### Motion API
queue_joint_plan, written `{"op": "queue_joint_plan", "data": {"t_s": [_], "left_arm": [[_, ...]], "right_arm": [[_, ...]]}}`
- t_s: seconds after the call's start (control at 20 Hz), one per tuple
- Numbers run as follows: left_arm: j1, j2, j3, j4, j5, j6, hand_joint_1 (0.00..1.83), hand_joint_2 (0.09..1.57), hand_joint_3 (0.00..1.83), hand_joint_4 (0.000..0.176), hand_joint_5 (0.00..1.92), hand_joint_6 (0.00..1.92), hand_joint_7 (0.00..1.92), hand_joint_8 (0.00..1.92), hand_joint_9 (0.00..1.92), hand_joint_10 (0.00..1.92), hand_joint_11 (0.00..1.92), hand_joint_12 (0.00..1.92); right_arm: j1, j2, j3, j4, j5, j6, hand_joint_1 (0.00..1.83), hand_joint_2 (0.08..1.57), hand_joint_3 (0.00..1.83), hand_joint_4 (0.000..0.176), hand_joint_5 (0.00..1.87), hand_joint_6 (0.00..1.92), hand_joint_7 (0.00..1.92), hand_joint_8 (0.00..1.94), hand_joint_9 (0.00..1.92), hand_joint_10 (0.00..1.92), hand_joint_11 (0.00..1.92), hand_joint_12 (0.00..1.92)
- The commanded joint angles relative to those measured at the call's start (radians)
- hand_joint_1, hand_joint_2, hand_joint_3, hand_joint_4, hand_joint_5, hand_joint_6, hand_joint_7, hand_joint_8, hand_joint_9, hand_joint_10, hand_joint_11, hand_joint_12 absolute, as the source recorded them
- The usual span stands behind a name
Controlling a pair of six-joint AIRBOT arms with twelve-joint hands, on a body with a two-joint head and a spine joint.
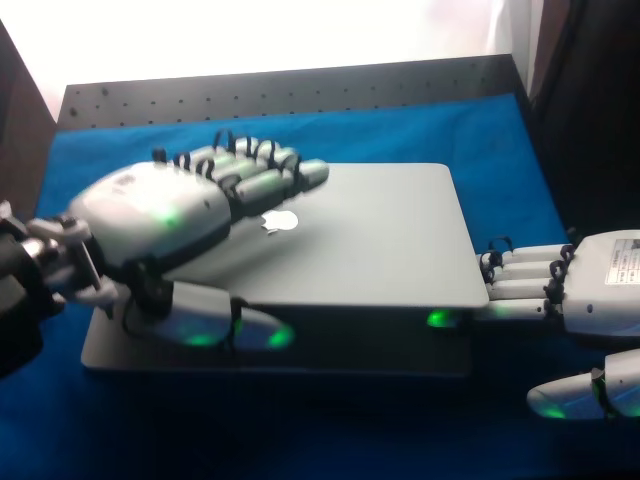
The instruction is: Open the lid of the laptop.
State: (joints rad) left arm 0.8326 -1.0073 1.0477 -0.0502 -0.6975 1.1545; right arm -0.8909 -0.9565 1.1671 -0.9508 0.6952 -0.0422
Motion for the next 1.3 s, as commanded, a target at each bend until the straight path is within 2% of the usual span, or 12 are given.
{"op": "queue_joint_plan", "data": {"t_s": [0.0,0.05,0.15,0.2,0.25,0.3,0.35,0.5,0.55,0.7,0.9,1.25], "left_arm": [[-0.023,0.012,0.005,-0.043,-0.178,0.007,0.61,1.01,0.0,0.03,0.0,0.0,0.0,0.0,0.0,0.0,0.0,0.0],[-0.029,0.016,0.007,-0.053,-0.194,0.009,0.63,1.01,0.0,0.036,0.0,0.0,0.0,0.0,0.0,0.0,0.0,0.0],[-0.051,0.02,0.012,-0.065,-0.206,0.023,0.65,1.02,0.0,0.034,0.0,0.0,0.0,0.0,0.0,0.0,0.0,0.0],[-0.076,0.019,0.018,-0.074,-0.201,0.046,0.62,1.01,0.0,0.08,0.0,0.0,0.0,0.0,0.0,0.0,0.0,0.0],[-0.08,0.018,0.019,-0.075,-0.199,0.049,0.62,1.0,0.0,0.111,0.0,0.0,0.0,0.0,0.0,0.0,0.0,0.0],[-0.096,0.014,0.025,-0.08,-0.194,0.058,0.62,1.0,0.0,0.111,0.0,0.0,0.0,0.0,0.0,0.0,0.0,0.0],[-0.113,0.006,0.035,-0.082,-0.189,0.059,0.57,0.96,0.0,0.129,0.0,0.0,0.0,0.0,0.0,0.0,0.0,0.0],[-0.163,-0.026,0.074,-0.088,-0.16,0.059,0.66,0.96,0.0,0.037,0.0,0.0,0.0,0.0,0.0,0.0,0.0,0.0],[-0.176,-0.035,0.084,-0.088,-0.149,0.059,0.65,0.96,0.0,0.04,0.0,0.0,0.0,0.0,0.0,0.0,0.0,0.0],[-0.193,-0.054,0.101,-0.097,-0.138,0.059,0.69,1.0,0.01,0.03,0.0,0.0,0.0,0.0,0.0,0.0,0.0,0.0],[-0.176,-0.058,0.088,-0.101,-0.145,0.059,0.7,0.97,0.0,0.0,0.0,0.0,0.0,0.0,0.0,0.0,0.0,0.0],[-0.137,-0.058,0.065,-0.101,-0.169,0.059,0.59,0.94,0.0,0.002,0.0,0.0,0.0,0.0,0.0,0.0,0.0,0.0]], "right_arm": [[0.001,-0.013,-0.005,0.022,0.071,0.007,0.0,1.5,0.0,0.0,0.02,0.0,0.0,0.0,0.0,0.0,0.0,0.0],[0.001,-0.013,-0.005,0.022,0.071,0.008,0.0,1.49,0.0,0.0,0.02,0.0,0.0,0.0,0.0,0.0,0.0,0.0],[0.0,-0.013,-0.005,0.022,0.071,0.008,0.0,1.49,0.0,0.0,0.03,0.01,0.0,0.0,0.0,0.0,0.0,0.0],[0.0,-0.013,-0.004,0.022,0.071,0.008,0.0,1.49,0.0,0.0,0.04,0.01,0.01,0.0,0.0,0.0,0.0,0.0],[0.0,-0.013,-0.004,0.022,0.071,0.008,0.0,1.49,0.0,0.0,0.02,0.0,0.0,0.0,0.0,0.0,0.0,0.0],[0.0,-0.013,-0.004,0.022,0.071,0.008,0.0,1.49,0.0,0.0,0.02,0.0,0.0,0.0,0.0,0.0,0.0,0.0],[0.0,-0.013,-0.003,0.022,0.071,0.008,0.0,1.49,0.0,0.0,0.02,0.01,0.0,0.0,0.0,0.0,0.0,0.0],[0.0,-0.013,0.002,0.022,0.071,0.008,0.0,1.49,0.0,0.0,0.01,0.0,0.0,0.0,0.0,0.0,0.0,0.0],[0.0,-0.013,0.005,0.022,0.071,0.008,0.0,1.49,0.0,0.0,0.02,0.0,0.0,0.0,0.0,0.0,0.0,0.0],[0.0,-0.016,0.013,0.023,0.071,0.008,0.0,1.49,0.0,0.0,0.03,0.0,0.01,0.0,0.0,0.0,0.0,0.0],[0.005,-0.025,0.029,0.047,0.071,0.008,0.03,1.49,0.0,0.0,0.06,0.0,0.03,0.0,0.0,0.0,0.0,0.0],[0.065,-0.03,0.032,0.045,0.076,0.007,0.0,1.49,0.0,0.0,0.04,0.01,0.01,0.0,0.0,0.0,0.0,0.0]]}}
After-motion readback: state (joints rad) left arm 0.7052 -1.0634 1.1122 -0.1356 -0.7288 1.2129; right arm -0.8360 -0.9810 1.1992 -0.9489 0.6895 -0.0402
